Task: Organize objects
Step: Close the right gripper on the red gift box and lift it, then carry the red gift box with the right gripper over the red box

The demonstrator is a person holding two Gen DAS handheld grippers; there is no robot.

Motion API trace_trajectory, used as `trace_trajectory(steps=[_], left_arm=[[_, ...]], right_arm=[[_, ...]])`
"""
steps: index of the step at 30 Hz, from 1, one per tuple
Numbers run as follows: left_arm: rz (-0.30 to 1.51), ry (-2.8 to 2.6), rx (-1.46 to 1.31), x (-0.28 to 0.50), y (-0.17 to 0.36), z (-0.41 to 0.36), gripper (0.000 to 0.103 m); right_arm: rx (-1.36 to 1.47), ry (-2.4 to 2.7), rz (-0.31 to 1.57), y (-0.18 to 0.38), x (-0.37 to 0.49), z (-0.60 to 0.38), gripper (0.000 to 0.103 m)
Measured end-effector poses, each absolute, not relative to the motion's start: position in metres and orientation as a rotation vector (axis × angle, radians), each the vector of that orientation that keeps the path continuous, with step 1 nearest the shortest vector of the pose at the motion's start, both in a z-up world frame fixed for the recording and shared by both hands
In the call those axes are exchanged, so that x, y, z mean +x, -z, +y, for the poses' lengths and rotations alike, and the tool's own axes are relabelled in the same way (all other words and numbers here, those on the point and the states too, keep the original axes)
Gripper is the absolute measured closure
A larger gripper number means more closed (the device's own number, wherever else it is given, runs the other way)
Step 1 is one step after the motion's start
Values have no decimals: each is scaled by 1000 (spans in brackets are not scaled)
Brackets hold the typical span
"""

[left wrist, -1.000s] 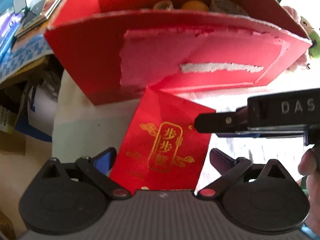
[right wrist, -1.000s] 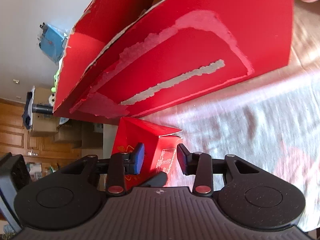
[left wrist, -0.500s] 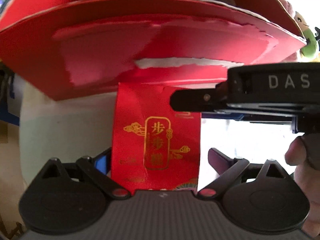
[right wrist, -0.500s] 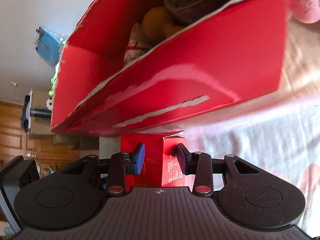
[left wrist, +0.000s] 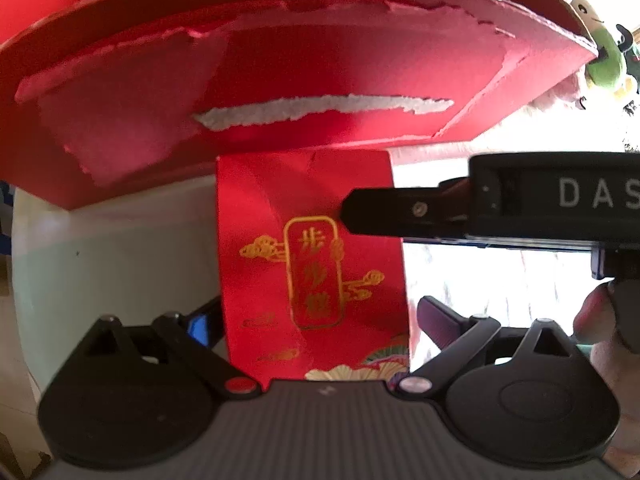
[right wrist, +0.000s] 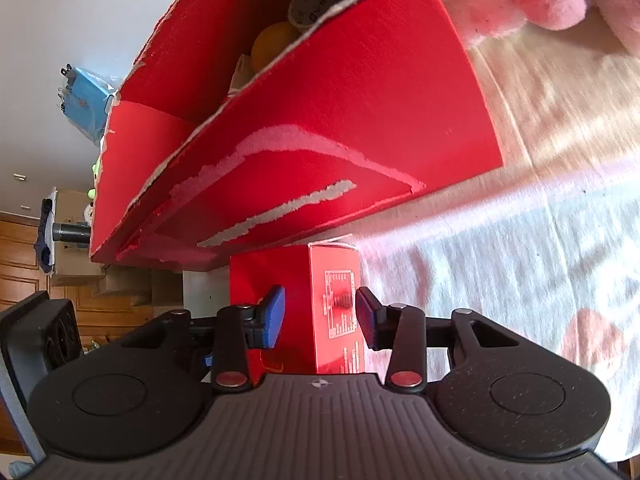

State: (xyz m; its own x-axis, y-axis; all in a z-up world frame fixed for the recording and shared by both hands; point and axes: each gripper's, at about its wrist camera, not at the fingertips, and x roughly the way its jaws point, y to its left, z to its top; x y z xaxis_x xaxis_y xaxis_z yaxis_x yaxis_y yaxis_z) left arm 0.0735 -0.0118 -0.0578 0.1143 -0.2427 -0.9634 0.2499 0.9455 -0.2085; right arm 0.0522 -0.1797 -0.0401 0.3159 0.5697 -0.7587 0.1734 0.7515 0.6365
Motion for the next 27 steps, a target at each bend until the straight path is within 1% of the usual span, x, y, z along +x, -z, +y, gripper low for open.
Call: trace_trajectory(steps=[5, 8, 9, 10, 12, 27], left_arm=[[1407, 358, 22, 68, 57, -9, 6], [1393, 363, 45, 65, 55, -10, 12], [1385, 362, 63, 63, 55, -11, 14], [1377, 359, 82, 62, 54, -13, 18], [1363, 352, 113, 58, 53, -15, 20], [1367, 415, 214, 55, 47, -27, 22]], right_arm=[[724, -310, 1270, 45, 46, -178, 60], [729, -324, 1280, 47, 45, -178, 58], [735, -328, 1287, 48, 47, -178, 54], [738, -329, 1289, 48, 46, -178, 53], [732, -326, 1286, 47, 50, -173, 53], [766, -265, 1288, 46, 43, -177, 54]])
